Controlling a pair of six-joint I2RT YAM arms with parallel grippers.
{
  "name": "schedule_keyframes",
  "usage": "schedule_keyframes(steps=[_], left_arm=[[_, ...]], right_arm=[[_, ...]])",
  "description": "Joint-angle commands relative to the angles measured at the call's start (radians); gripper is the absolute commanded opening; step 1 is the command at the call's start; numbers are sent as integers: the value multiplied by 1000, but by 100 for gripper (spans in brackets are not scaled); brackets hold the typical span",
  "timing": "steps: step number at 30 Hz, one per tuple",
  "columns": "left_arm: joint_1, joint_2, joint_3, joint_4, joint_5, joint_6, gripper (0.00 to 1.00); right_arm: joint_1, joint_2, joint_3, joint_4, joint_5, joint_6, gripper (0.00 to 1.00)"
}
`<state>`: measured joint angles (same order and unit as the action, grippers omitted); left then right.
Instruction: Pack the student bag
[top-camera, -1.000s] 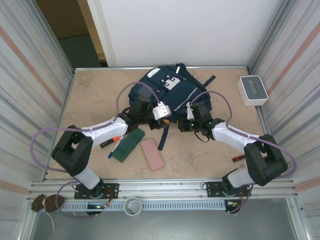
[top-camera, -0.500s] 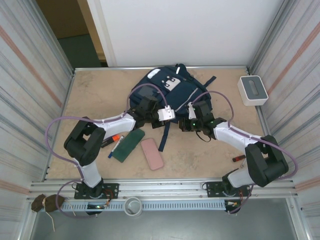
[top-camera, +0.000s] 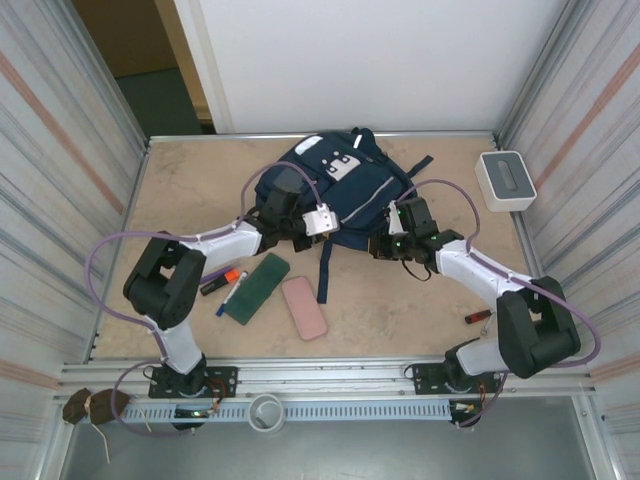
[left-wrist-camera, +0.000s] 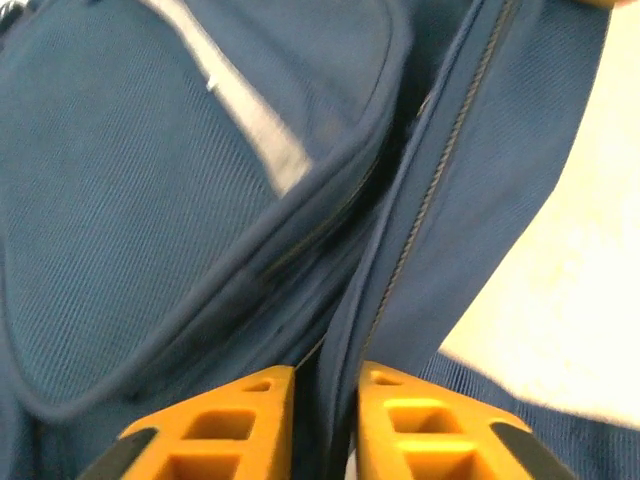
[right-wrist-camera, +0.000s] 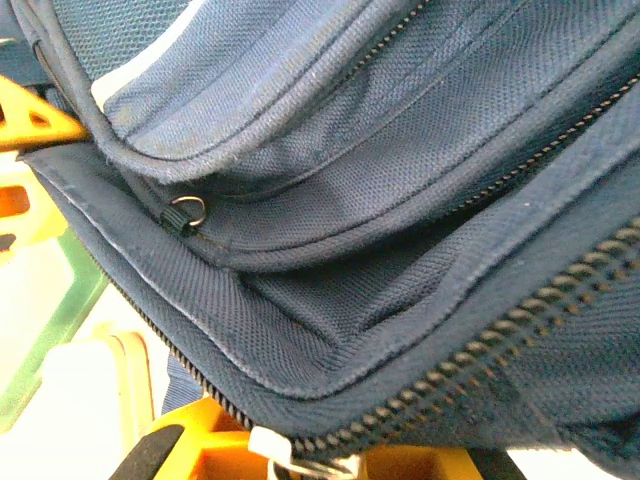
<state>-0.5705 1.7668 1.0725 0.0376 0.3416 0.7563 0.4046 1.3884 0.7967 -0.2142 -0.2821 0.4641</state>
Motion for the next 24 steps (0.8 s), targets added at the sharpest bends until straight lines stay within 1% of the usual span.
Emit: schedule_keyframes(steps=[1, 3, 5, 7, 9, 11, 12, 13, 14, 16, 18, 22, 24], left_arm=[[3, -78, 10, -72, -18, -12, 38], [-39, -96, -10, -56, -11, -7, 44], [-77, -98, -16, -49, -22, 9, 49], [-107, -82, -7, -38, -45, 20, 50], [-119, -55, 14, -29, -60, 26, 50], [-125, -28, 40, -32, -63, 29, 48], [-129, -16, 49, -32, -66, 31, 45], [-129, -8, 54, -27, -69, 32, 39], [-128, -6, 51, -18, -71, 31, 32], [-118, -16, 24, 21, -84, 38, 14], [-95, -35, -3, 43, -83, 44, 1], [-33, -61, -30, 39, -96, 51, 0], [-11, -62, -38, 35, -110, 65, 0]], right_arm=[[9, 12, 56, -10, -26, 20, 0], [17, 19, 75, 0, -56, 28, 0], [29, 23, 92, 3, -78, 34, 0], [45, 24, 109, 0, -95, 33, 0], [60, 23, 118, -3, -109, 30, 0], [70, 17, 118, -2, -124, 29, 0], [72, 14, 116, -3, -130, 31, 0], [72, 11, 113, -7, -132, 28, 0], [71, 7, 110, -17, -131, 25, 0], [61, 1, 110, -71, -107, 7, 0], [28, 1, 113, -144, -94, -7, 0], [-78, 17, 101, -255, -92, -28, 0], [-101, 36, 104, -279, -80, -34, 0]])
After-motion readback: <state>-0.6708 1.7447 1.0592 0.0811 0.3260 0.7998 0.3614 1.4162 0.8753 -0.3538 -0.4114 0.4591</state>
